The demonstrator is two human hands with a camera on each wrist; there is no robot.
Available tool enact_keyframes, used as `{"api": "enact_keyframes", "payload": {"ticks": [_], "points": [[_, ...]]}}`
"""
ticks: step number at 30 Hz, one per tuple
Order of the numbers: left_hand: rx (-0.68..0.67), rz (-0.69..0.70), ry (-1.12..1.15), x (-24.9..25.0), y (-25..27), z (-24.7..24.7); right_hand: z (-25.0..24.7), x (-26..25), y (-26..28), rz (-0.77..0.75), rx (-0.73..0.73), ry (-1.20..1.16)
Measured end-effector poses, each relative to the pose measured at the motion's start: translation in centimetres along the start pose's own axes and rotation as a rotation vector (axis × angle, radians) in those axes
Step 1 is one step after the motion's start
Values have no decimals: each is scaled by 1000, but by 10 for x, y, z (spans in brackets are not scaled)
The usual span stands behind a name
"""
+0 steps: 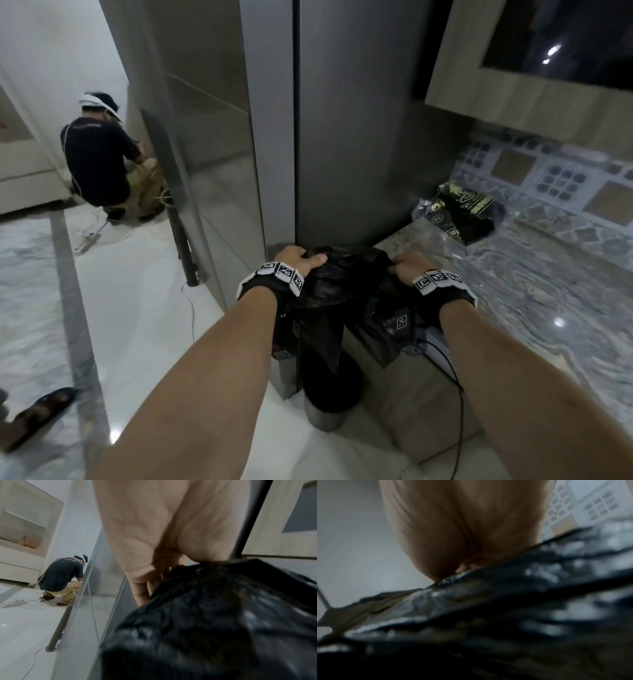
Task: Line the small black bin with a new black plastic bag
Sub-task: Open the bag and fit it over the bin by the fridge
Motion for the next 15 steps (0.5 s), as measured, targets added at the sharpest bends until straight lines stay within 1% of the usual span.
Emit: {"api": "enact_keyframes", "payload": {"ticks": [2, 4, 7, 9, 12, 14, 15], "points": [[-68, 18, -79, -17, -17, 21, 24, 17, -20, 28, -18, -34], [-72, 17, -151, -38, -38, 40, 49, 36, -40, 65, -31, -93], [-72, -27, -183, -73, -69, 69, 88, 68, -65, 130, -56, -171], [-92, -65, -184, -93, -87, 93, 117, 92, -80, 139, -110, -209], [-130, -107, -147, -118, -116, 132, 157, 127, -110, 162, -185, -177], [-131, -151, -124, -135, -133, 159, 185, 152, -131, 192, -228, -183], [-120, -167, -117, -142, -142, 171, 197, 158, -137, 181, -241, -189]]}}
Point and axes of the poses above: each hand's wrist, its own y-axis away from the middle knuckle, its own z-axis out of the palm, x = y × z, the point moved 4 cm from there along -y, towards the middle knuckle, and after that the axes turned 2 degrees about -z, right-handed, at the moved point
